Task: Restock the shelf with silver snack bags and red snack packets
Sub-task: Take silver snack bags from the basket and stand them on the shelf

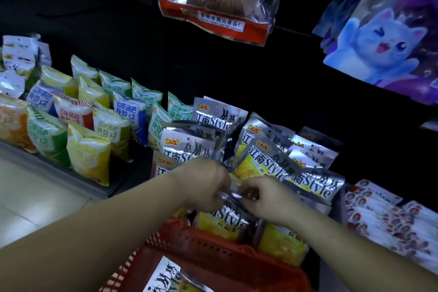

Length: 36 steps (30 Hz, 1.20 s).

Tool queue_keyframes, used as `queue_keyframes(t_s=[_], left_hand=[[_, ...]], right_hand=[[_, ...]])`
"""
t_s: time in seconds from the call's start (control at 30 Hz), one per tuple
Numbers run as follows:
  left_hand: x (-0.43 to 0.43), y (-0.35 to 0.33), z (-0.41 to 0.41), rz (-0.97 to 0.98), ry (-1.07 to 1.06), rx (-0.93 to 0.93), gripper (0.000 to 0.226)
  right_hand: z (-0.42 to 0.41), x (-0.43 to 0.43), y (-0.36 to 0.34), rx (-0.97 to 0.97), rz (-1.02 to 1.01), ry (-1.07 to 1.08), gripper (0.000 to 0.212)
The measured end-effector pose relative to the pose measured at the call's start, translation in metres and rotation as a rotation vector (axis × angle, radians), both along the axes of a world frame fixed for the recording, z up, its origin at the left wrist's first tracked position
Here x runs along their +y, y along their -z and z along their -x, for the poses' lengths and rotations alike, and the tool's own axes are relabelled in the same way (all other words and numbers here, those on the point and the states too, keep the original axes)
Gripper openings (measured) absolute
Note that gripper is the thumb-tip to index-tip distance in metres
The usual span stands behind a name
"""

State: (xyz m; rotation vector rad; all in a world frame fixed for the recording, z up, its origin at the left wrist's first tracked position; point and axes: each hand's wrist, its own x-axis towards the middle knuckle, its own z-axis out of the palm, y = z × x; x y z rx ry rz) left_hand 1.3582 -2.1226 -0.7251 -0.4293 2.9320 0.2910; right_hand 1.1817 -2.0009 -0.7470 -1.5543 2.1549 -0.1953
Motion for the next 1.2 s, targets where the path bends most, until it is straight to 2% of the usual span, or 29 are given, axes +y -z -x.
queue_keyframes(t_s=[0.1,0.2,0.3,0.37,0.47,0.57,0.67,0.77,0.87,0.93,1.0,1.07,1.13,1.2], left_hand=[[-0.005,0.009,0.009,0.085,-0.028,0.073,0.023],[-0.010,0.024,0.026,0.116,-0.101,0.188,0.015],[-0.015,0.036,0.044,0.131,-0.208,0.275,0.017],[-0.017,0.043,0.052,0.146,-0.283,0.267,0.028],[-0.020,0.051,0.055,0.122,-0.380,0.232,0.052],[-0.023,0.052,0.049,-0.038,-0.398,0.337,0.051],[-0.024,0.051,0.042,-0.223,-0.439,0.477,0.053],[-0.025,0.054,0.038,-0.313,-0.456,0.453,0.054],[-0.025,0.059,0.042,-0.295,-0.379,0.438,0.047],[-0.024,0.059,0.050,-0.300,-0.331,0.459,0.038],[-0.020,0.059,0.060,-0.299,-0.295,0.465,0.032],[-0.018,0.058,0.067,-0.300,-0.279,0.466,0.026],[-0.018,0.061,0.070,-0.191,-0.316,0.487,0.023],[-0.019,0.064,0.068,-0.027,-0.400,0.479,0.036]], right_hand=[[0.013,-0.004,-0.005,0.111,0.055,0.099,0.016],[0.030,-0.006,-0.010,0.210,0.100,0.128,0.021],[0.040,-0.012,-0.012,0.352,0.283,0.140,0.034],[0.052,-0.019,-0.013,0.388,0.370,0.224,0.043],[0.073,-0.037,-0.008,0.452,0.193,0.306,0.038],[0.081,-0.050,0.002,0.382,0.139,0.316,0.022],[0.080,-0.065,0.006,0.279,0.210,0.230,0.023],[0.073,-0.083,-0.001,0.217,0.296,0.155,0.024],[0.074,-0.088,-0.003,0.414,0.305,0.199,0.021],[0.079,-0.083,-0.003,0.455,0.286,0.258,0.019],[0.082,-0.080,0.000,0.378,0.304,0.259,0.019],[0.082,-0.077,0.006,0.199,0.354,0.189,0.025],[0.078,-0.069,0.007,0.082,0.454,0.115,0.036],[0.075,-0.056,0.009,0.099,0.534,0.084,0.040]])
